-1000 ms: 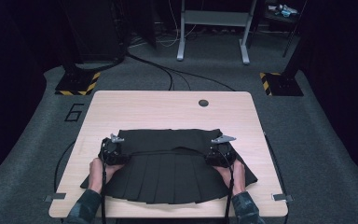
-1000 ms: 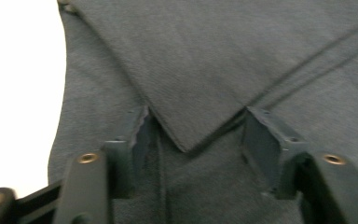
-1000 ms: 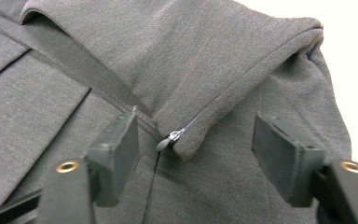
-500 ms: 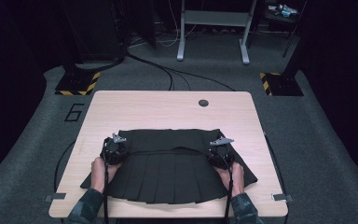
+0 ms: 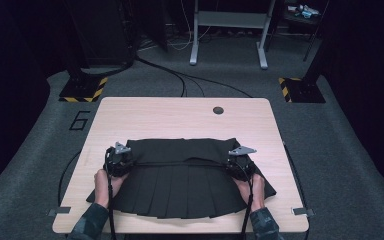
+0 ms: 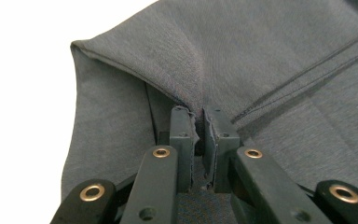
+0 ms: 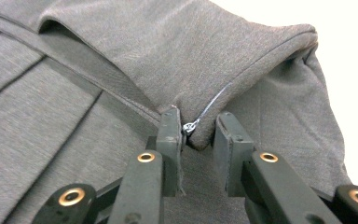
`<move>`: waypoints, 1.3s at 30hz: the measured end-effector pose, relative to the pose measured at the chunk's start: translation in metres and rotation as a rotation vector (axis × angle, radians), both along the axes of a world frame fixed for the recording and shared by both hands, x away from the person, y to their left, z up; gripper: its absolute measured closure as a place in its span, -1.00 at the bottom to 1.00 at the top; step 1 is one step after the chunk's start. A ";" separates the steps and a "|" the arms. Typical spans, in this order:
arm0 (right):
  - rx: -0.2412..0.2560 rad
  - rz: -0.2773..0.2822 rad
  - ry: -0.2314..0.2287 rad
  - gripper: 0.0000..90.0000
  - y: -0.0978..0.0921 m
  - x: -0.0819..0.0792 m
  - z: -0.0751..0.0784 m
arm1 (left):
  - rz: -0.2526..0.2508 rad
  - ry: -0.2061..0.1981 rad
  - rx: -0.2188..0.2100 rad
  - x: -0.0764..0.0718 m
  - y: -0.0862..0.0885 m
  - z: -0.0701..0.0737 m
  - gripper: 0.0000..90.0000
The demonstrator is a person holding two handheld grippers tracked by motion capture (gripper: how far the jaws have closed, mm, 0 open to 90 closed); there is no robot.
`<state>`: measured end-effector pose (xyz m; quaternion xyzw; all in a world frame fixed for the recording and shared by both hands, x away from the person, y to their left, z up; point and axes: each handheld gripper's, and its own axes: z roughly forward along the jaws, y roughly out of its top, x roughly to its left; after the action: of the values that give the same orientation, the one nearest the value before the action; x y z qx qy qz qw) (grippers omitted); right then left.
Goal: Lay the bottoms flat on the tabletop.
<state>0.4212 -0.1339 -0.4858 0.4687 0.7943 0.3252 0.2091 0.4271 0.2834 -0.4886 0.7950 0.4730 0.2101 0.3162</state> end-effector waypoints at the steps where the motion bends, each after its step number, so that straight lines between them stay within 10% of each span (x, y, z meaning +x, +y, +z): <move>1: -0.007 0.009 -0.008 0.64 -0.001 0.000 0.001 | -0.001 -0.008 0.002 0.000 0.000 0.001 0.84; 14: -0.004 0.014 -0.022 0.66 -0.001 0.007 0.020 | -0.032 -0.029 -0.001 0.011 0.004 0.018 0.85; 20: -0.011 -0.035 0.002 0.55 0.008 0.089 0.067 | 0.083 -0.081 0.002 0.083 -0.005 0.060 0.80; 23: -0.018 -0.129 0.002 0.17 0.012 0.118 0.085 | 0.172 -0.099 -0.036 0.097 -0.001 0.078 0.18; 27: 0.005 -0.166 -0.024 -0.21 0.007 0.116 0.099 | 0.165 -0.124 -0.031 0.082 0.008 0.090 -0.34; 39: 0.044 -0.143 0.023 -0.48 -0.031 0.042 0.051 | 0.115 -0.044 -0.038 0.005 0.036 0.044 -0.45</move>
<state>0.4634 -0.1649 -0.4346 0.5327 0.7536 0.3214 0.2121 0.4323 0.3191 -0.4441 0.7555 0.5148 0.2364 0.3291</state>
